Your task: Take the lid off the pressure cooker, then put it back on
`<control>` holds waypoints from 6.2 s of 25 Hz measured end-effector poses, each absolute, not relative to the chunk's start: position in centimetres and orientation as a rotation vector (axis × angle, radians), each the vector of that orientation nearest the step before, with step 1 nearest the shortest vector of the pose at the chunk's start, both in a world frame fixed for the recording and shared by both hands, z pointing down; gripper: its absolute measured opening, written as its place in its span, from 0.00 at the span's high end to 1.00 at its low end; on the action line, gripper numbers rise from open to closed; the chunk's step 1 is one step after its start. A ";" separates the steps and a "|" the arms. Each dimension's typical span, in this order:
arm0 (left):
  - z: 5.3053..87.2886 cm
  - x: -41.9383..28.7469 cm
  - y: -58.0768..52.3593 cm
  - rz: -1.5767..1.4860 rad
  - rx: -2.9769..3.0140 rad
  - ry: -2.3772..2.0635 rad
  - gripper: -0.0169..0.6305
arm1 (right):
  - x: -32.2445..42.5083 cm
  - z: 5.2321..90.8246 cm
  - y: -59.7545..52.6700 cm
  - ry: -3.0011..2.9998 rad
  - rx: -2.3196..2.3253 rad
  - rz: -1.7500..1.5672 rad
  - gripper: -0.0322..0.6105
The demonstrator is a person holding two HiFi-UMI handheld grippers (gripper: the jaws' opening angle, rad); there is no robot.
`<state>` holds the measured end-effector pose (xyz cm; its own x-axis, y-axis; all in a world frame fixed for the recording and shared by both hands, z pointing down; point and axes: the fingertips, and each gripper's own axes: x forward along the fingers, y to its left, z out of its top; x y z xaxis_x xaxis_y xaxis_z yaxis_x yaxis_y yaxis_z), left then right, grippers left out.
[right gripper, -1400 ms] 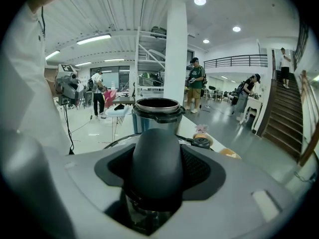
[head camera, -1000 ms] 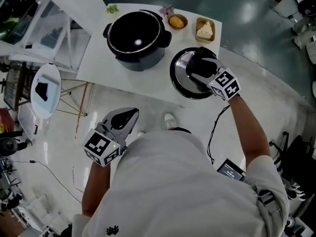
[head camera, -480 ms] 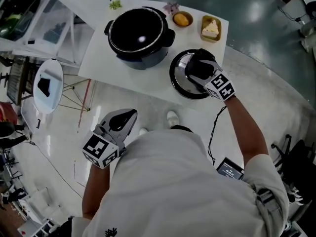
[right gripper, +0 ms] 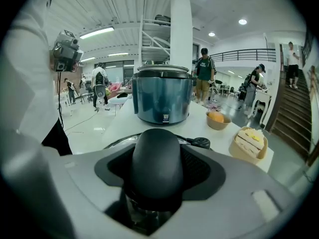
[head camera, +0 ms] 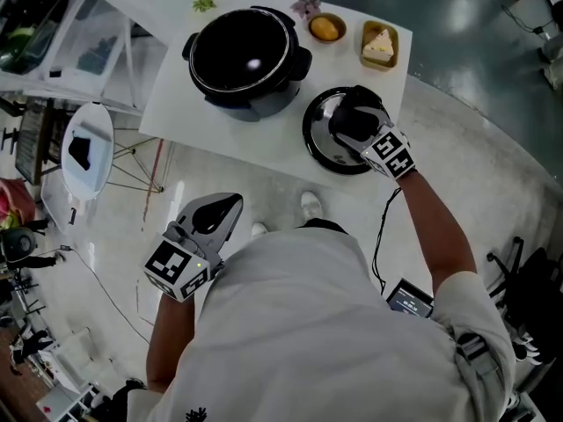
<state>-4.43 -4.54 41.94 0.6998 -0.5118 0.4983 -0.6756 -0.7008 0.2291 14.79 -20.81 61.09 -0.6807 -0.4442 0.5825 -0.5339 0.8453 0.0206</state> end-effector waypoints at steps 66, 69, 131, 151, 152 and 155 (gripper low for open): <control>43.7 -3.3 -5.0 0.546 2.487 -0.945 0.96 | 14.5 61.9 -20.4 -2.458 0.709 0.157 0.45; 43.8 -3.5 -5.0 0.542 2.479 -0.958 0.96 | 14.5 62.0 -20.5 -2.453 0.709 0.150 0.49; 40.5 -12.5 -1.9 0.342 2.597 -0.912 0.96 | 10.4 34.9 -20.9 -2.523 0.674 0.167 0.50; 40.2 -17.9 -1.5 0.279 2.464 -1.157 0.96 | -3.9 33.5 -30.3 -2.562 0.424 0.059 0.50; 40.2 -18.2 -1.4 0.277 2.453 -1.175 0.96 | -4.5 33.9 -30.7 -2.564 0.415 0.059 0.50; 40.4 -18.9 -1.0 0.272 2.423 -1.224 0.96 | -6.1 34.9 -31.8 -2.562 0.395 0.054 0.50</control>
